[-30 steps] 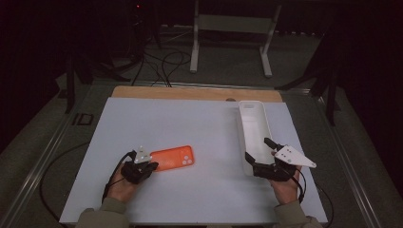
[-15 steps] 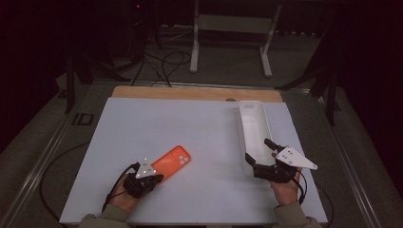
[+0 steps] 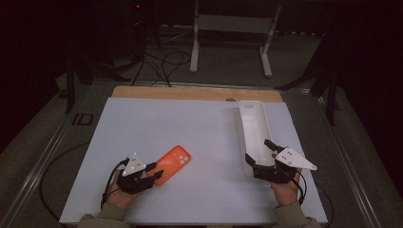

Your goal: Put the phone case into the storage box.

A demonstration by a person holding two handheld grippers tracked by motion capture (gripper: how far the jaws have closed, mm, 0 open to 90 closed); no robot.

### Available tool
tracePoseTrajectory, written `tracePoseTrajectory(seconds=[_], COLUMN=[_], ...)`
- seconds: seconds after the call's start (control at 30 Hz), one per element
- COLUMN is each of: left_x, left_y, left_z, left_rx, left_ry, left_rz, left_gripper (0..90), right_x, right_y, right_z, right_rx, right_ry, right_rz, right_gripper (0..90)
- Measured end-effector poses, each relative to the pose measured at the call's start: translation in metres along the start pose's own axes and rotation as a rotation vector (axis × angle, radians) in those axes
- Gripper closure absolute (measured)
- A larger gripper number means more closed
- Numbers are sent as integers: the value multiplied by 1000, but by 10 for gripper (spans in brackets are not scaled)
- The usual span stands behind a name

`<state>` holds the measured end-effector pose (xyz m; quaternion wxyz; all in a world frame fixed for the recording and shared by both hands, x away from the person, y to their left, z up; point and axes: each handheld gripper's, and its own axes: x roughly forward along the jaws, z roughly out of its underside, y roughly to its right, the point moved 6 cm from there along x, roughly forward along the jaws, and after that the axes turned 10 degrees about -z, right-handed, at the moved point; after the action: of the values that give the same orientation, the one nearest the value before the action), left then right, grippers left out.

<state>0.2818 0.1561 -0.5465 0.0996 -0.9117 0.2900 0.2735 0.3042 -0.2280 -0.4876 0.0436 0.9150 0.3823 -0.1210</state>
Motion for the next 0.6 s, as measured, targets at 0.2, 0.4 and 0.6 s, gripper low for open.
tracePoseTrajectory(seconds=[0.2, 0.4, 0.6], left_x=[-28, -54, -66], left_y=[-18, -35, -46], left_z=[-18, -23, -15], left_rx=[-80, -123, -101], left_ry=[156, 248, 222], left_rz=[-36, -116, -164], left_gripper=[439, 239, 86], right_x=[0, -3, -5], right_y=[-2, -4, -7], right_z=[3, 6, 7], right_rx=[3, 3, 4], right_ry=[-2, -1, 1], right_rz=[-8, -19, -25], right_gripper=[110, 110, 110])
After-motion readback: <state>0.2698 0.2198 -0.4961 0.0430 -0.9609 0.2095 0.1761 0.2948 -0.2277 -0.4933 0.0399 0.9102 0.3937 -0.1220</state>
